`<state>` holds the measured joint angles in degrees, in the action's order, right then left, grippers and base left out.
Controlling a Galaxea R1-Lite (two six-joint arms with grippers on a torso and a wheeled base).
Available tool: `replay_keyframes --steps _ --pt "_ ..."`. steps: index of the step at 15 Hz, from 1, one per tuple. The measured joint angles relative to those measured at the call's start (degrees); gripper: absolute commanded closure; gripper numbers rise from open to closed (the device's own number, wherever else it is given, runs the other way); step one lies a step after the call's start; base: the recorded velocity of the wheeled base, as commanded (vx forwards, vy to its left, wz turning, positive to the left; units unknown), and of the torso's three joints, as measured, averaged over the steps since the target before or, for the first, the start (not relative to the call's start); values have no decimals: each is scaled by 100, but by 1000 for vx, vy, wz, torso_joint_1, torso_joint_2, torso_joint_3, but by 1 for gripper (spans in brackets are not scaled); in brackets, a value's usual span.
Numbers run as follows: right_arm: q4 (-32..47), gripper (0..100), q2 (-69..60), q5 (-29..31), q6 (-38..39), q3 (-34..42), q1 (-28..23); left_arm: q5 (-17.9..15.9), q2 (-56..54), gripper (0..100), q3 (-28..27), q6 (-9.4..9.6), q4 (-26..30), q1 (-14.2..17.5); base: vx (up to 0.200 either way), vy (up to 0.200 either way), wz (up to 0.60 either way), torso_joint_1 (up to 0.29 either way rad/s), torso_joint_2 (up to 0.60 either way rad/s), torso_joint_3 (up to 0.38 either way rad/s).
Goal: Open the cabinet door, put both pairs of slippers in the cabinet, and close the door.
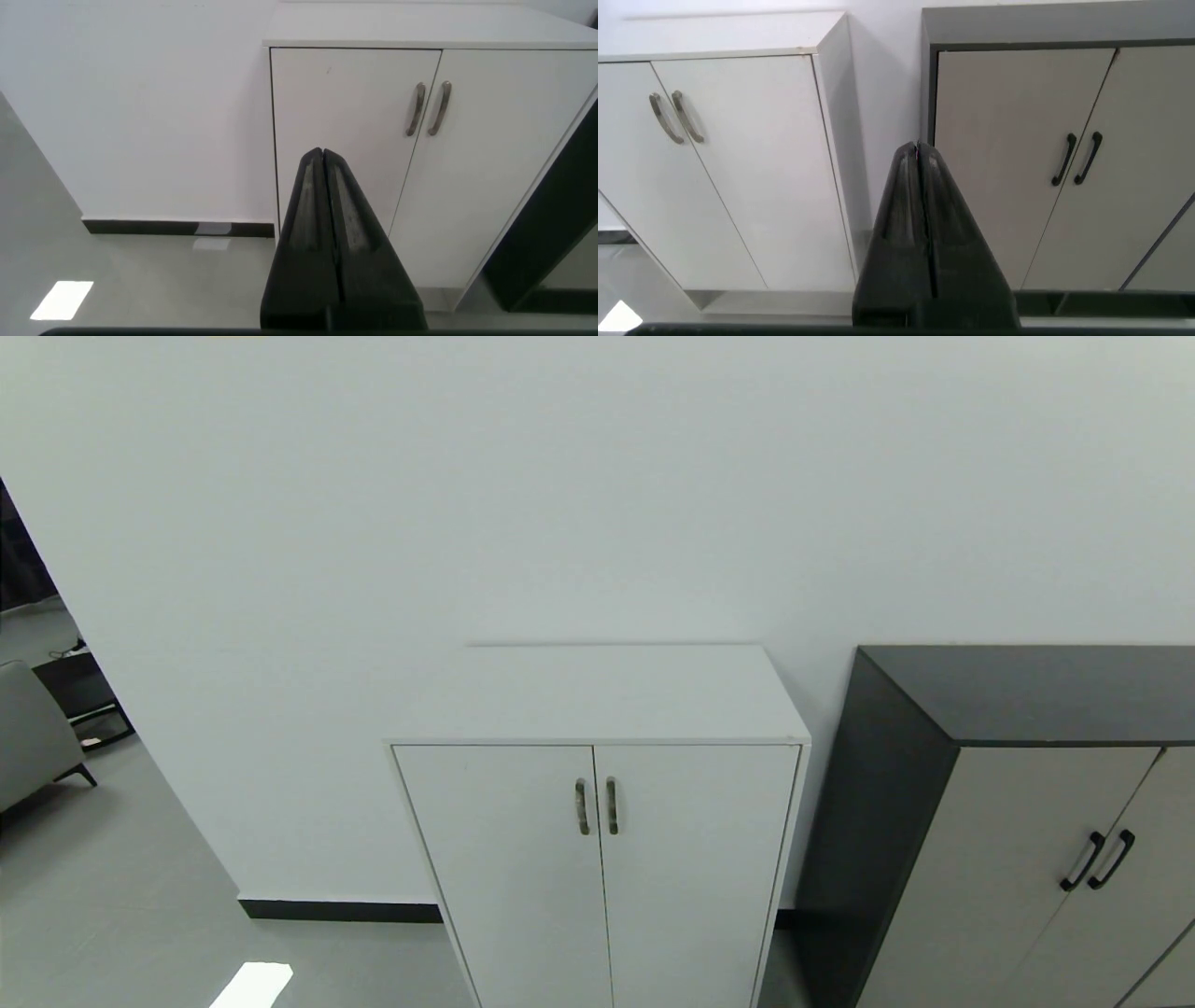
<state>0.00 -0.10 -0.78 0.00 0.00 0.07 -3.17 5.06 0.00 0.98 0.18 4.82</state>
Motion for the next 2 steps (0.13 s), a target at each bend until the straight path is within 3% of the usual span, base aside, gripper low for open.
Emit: replay_keyframes --steps 2 --pt "0 100 0 0 0 0 0 0 0 100 0 0 0 0 0 0 0 0 0 0"
